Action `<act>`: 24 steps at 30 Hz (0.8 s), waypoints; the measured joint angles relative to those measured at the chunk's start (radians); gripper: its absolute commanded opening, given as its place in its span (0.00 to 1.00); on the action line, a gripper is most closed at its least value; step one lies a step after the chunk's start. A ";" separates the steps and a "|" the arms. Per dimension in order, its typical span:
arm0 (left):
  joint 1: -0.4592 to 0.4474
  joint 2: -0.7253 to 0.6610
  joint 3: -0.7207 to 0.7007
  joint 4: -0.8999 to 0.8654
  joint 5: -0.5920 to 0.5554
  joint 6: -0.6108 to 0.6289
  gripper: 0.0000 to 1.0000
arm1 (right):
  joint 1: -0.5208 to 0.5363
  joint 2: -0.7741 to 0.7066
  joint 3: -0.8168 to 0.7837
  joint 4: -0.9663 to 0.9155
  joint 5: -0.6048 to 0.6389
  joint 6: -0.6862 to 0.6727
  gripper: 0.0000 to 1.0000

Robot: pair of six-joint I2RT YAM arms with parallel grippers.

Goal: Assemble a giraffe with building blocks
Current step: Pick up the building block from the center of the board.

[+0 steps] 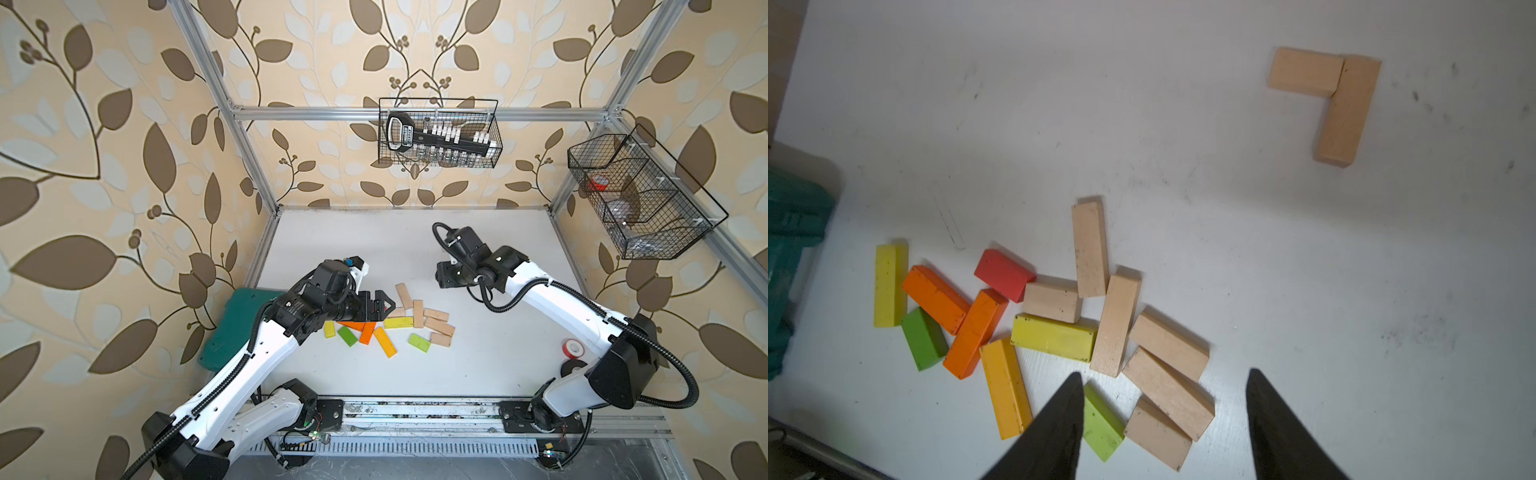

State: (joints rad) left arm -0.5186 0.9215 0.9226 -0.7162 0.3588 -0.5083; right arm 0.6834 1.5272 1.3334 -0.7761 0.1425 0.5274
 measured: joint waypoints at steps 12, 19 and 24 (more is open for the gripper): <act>0.000 -0.166 -0.029 -0.127 -0.055 -0.076 0.98 | 0.167 0.295 0.106 -0.005 0.043 0.071 0.57; 0.000 -0.181 -0.060 -0.149 -0.055 -0.077 0.99 | 0.166 0.443 0.252 -0.019 0.058 0.070 0.55; 0.000 -0.178 -0.063 -0.150 -0.055 -0.072 0.99 | 0.166 0.528 0.325 -0.023 0.060 0.064 0.54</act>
State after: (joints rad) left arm -0.5186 0.7433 0.8593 -0.8661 0.3035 -0.5804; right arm 0.8497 2.0556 1.6581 -0.7986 0.2024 0.5911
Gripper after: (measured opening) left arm 0.988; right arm 0.544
